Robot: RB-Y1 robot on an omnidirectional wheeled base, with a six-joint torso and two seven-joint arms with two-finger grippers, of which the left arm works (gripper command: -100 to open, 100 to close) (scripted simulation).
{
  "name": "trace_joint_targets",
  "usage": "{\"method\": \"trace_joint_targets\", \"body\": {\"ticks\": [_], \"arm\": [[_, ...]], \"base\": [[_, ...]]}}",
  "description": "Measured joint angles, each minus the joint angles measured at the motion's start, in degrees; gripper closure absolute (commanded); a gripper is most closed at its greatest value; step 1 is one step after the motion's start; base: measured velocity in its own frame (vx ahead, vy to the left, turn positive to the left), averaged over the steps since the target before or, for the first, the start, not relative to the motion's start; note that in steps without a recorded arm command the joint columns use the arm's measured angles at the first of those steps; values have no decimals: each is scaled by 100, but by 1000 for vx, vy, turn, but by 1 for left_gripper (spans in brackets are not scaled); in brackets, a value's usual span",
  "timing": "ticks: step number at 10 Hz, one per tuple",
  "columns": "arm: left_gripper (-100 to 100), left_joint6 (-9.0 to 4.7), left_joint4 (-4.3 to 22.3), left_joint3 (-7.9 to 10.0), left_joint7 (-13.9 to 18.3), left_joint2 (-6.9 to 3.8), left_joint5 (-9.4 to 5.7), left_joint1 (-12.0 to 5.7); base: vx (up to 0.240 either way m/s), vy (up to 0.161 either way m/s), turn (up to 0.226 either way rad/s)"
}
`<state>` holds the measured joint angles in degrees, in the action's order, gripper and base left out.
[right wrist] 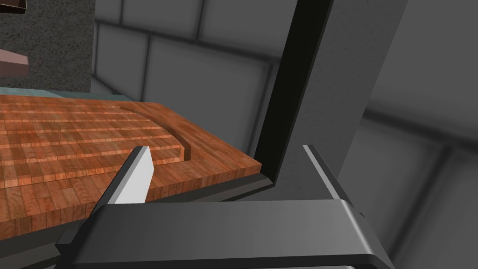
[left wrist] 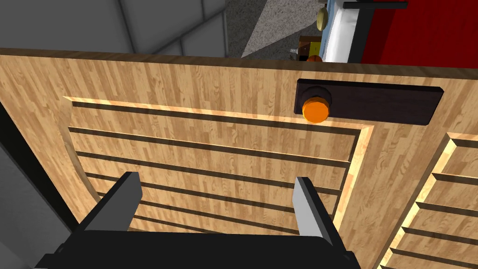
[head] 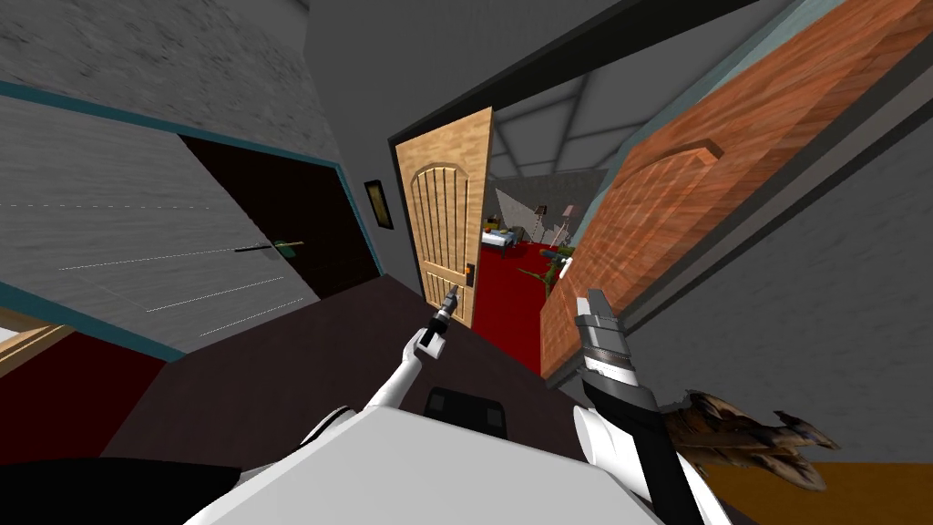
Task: Push the door open
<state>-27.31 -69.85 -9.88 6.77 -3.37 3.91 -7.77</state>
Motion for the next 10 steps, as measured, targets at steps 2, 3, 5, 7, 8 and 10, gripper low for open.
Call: {"method": "trace_joint_targets", "body": {"ticks": [2,3,5,7,8,10], "arm": [[-100,-42,403,-5,30,21,-16,-221],[-100,-36,569,-32,43,38,-20,-320],[-100,27,883,-85,111,35,-39,-557],[-100,0,1290,-122,163,58,-59,-824],[-100,17,1485,-140,176,88,-64,-943],[-100,43,1803,-184,208,122,-74,-1131]], "base": [[63,70,-19],[72,86,-35],[86,85,-30],[82,121,-27],[111,107,-24],[91,89,-19]]}}
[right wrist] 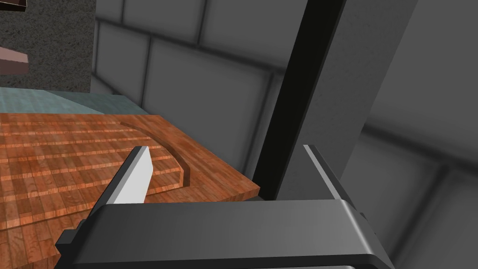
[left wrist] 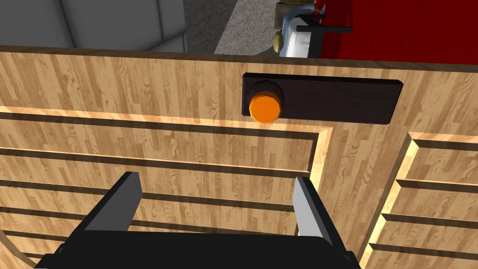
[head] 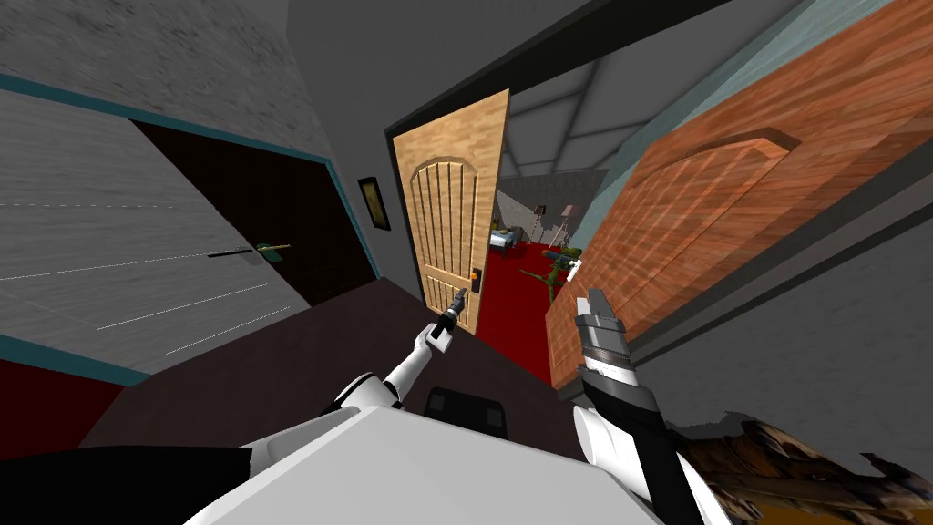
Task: Push the door open
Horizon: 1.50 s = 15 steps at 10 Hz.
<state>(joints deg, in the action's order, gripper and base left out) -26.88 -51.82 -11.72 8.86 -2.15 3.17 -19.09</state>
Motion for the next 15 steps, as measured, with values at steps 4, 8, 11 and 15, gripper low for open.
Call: {"method": "trace_joint_targets", "body": {"ticks": [4,8,11,15], "arm": [[-100,75,517,-82,75,65,-20,-346],[-100,50,1056,-115,118,149,-43,-686],[-100,32,1109,-88,105,68,-51,-711],[-100,25,1094,-55,90,-21,-59,-683]], "base": [[84,81,-20],[67,62,-15],[153,-38,-21],[187,-79,-22]]}}
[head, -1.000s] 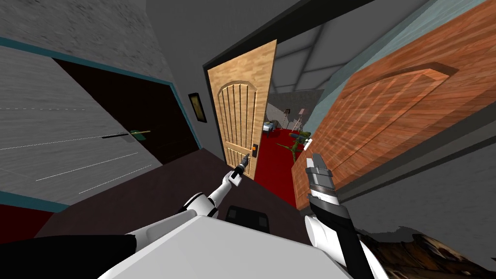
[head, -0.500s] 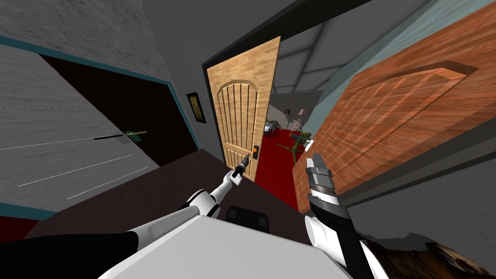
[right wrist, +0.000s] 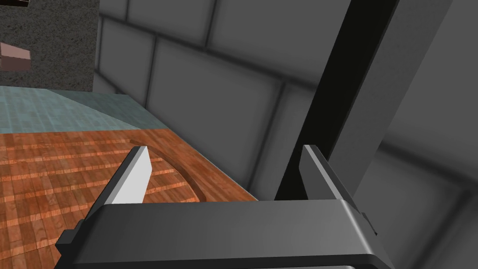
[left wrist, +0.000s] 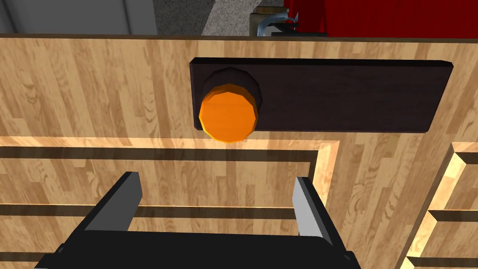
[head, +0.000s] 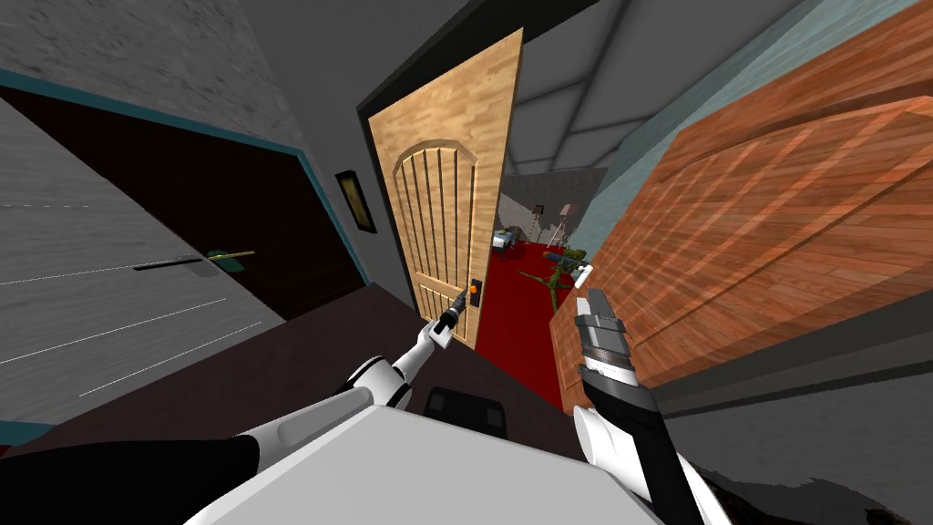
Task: Push the door open
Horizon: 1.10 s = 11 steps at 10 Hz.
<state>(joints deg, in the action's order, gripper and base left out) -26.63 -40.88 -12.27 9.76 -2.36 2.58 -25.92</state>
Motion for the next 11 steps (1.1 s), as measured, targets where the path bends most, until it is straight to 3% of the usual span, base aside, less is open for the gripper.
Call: {"method": "trace_joint_targets", "body": {"ticks": [5,6,11], "arm": [[-100,-20,-6,50,-26,105,-12,25],[100,-11,-16,50,-27,110,-12,27],[100,-11,3,49,-28,103,-11,32]], "base": [[158,-56,-17],[-14,1,4],[-15,6,-1]]}}
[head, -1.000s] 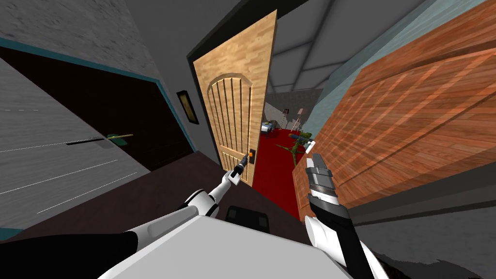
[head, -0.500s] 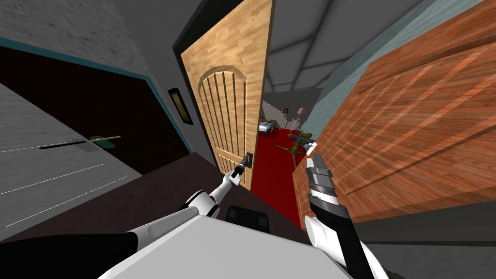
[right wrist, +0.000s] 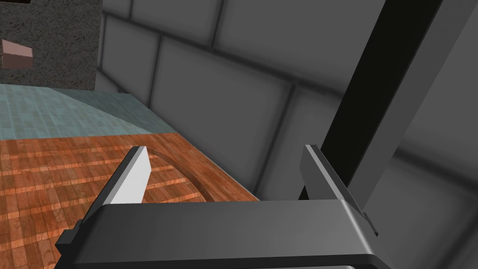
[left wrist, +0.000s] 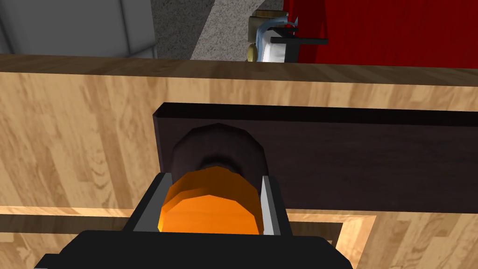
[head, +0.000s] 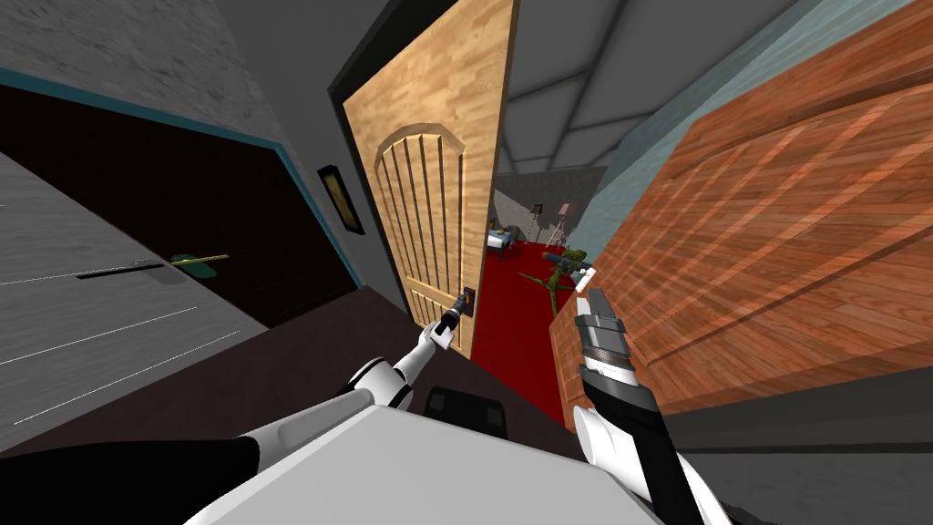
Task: Push the door open
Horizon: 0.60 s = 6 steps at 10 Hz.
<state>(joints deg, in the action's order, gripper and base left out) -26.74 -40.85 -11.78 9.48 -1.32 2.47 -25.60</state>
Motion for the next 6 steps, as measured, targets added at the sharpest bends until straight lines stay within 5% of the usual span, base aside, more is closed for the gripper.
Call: {"method": "trace_joint_targets", "body": {"ticks": [6], "arm": [[100,36,42,148,-46,-105,-51,36]], "base": [[137,-106,41]]}}
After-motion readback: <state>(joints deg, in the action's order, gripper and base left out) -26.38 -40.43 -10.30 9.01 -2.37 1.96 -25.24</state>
